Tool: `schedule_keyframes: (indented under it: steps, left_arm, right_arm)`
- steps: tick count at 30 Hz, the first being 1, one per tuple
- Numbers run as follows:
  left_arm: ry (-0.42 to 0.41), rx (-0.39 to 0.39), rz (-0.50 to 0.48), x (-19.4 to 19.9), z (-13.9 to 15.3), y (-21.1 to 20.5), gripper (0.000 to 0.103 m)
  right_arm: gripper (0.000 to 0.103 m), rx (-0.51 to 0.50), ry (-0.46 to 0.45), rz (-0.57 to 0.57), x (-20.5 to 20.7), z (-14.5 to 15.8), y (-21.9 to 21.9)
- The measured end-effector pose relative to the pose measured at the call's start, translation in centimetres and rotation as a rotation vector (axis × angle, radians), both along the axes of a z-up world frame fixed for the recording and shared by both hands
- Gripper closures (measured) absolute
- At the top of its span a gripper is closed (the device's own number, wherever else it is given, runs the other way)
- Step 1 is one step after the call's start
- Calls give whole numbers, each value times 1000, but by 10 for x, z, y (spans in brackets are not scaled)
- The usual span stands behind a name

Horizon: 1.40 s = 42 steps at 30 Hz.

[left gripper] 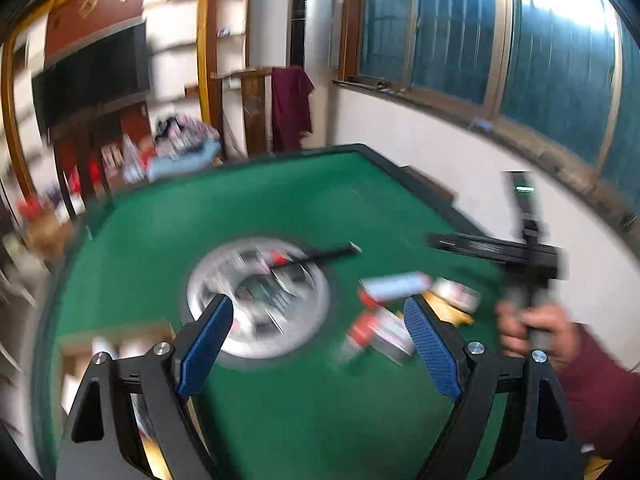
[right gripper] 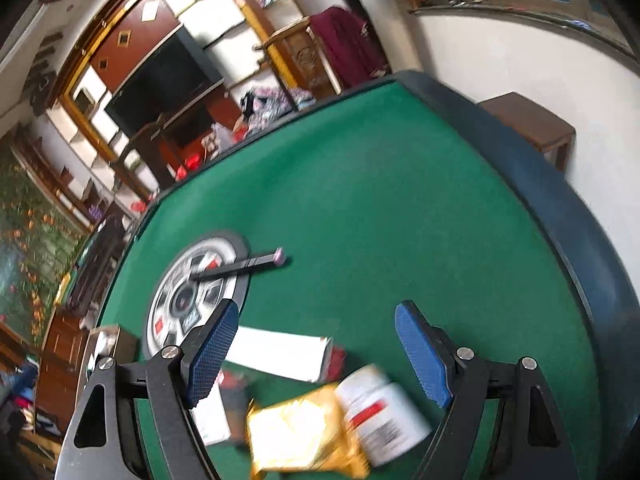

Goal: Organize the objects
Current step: 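Move both open tools back over the remaining items on the table, then grasp the pink-capped black marker with the left tool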

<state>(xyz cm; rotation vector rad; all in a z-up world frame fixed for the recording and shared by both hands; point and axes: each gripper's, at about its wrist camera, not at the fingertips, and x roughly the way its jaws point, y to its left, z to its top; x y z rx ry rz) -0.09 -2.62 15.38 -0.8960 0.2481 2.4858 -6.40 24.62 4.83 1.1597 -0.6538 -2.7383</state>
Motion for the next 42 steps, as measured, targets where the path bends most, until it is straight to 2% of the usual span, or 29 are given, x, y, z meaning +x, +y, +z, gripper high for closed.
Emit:
schedule_keyframes:
  steps: [3,7,12,15,18,20,22,23,24,29,33,37,39,41,42]
  left_arm:
    - [-60,-64,-79,-44,-16,29,15]
    - [-41,-269,-171,-90,-61,76,15]
    - [-58,-344,-292,-120,-101,98,15]
    - [-89,-337,-313,-141,-116,103,15]
    - [-131,-299,-313,-159,-125,100,16]
    - [-184,-280,-314,-170,-131,100,21]
    - [-258,-292,-321,-179,-142,104,28]
    - [-267,-276,-322,-180,-143,103,37]
    - [-282,-262,-328,-181,-143,102,39]
    - [-269,-267,-324,-167,-138,105,86]
    - [-268,-304,-328,-149,-137,110,88]
    - [-296,-296,-304,-131,-138,105,88]
    - [-278,-293,-273,-128,-140,106,82]
    - [-255,-290,-233,-128,-141,107,71]
    - [-253,-281,-214,-128,-141,108,71]
  right_arm:
    - [18,-1,17,-41,2,-3,18]
    - [18,-75,-23,-90,0,-13,39]
    - [18,-78,-49,-90,-2,-17,39]
    - [18,-72,-72,-83,-4,-21,37]
    - [18,-86,-100,-89,-9,-30,41]
    - [18,-89,-121,-96,-10,-36,43]
    - [17,-100,-122,-104,-11,-38,47]
    - [17,-97,-121,-109,-9,-36,46]
    - [17,-92,-122,-110,-10,-37,46]
    - [17,-78,-119,-113,-12,-36,44]
    - [17,-74,-117,-115,-14,-35,43]
    - [17,-81,-118,-122,-15,-35,44]
    - [17,-79,-118,-123,-13,-36,44]
    - [17,-74,-118,-121,-14,-36,43]
    - [17,-69,-117,-119,-15,-36,42]
